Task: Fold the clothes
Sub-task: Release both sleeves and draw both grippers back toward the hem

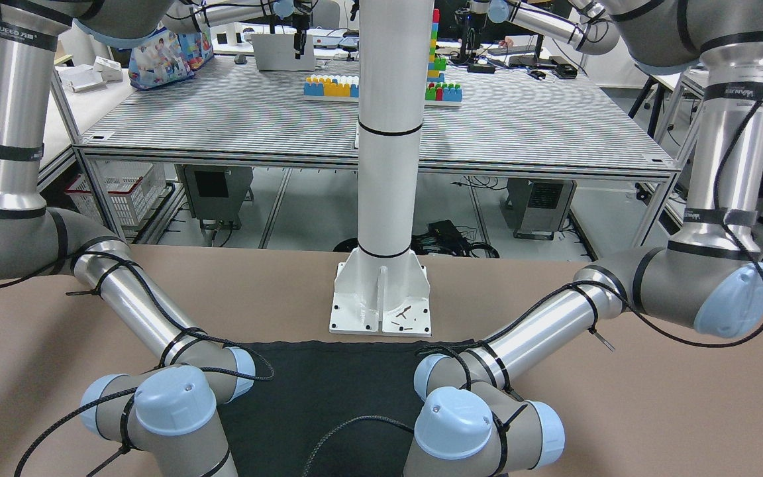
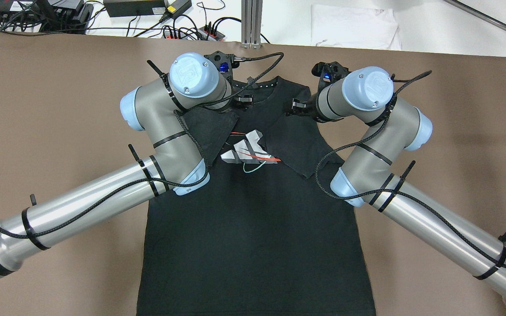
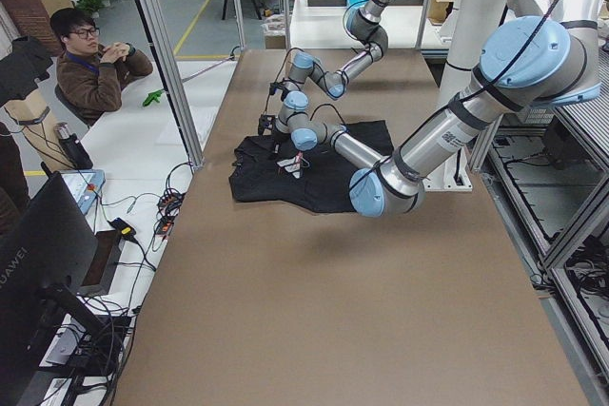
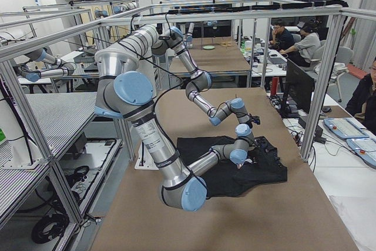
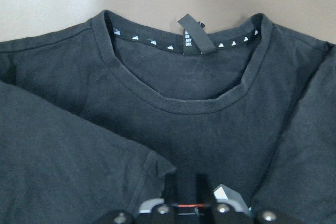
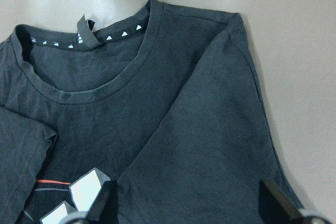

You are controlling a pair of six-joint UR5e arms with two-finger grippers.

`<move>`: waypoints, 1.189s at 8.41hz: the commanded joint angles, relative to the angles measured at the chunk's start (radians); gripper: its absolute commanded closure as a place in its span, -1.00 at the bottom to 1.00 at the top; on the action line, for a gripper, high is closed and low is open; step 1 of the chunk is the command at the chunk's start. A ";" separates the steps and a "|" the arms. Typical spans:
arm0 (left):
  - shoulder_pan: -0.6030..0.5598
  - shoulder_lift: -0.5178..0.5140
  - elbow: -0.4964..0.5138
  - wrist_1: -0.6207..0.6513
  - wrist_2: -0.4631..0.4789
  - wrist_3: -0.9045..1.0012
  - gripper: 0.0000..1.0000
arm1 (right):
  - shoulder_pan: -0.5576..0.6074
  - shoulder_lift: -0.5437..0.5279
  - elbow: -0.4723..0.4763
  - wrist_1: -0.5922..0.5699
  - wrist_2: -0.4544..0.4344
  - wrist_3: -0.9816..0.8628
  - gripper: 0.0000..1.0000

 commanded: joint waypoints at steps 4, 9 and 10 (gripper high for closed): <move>-0.010 0.296 -0.410 0.005 -0.015 -0.076 -0.99 | 0.012 -0.054 0.110 -0.010 0.152 0.072 -0.88; -0.007 0.661 -0.716 -0.003 -0.007 -0.263 -0.99 | -0.001 -0.404 0.545 -0.071 0.251 0.078 -0.88; -0.007 0.710 -0.738 -0.040 -0.007 -0.330 -0.99 | -0.004 -0.441 0.566 -0.062 0.269 0.078 -0.88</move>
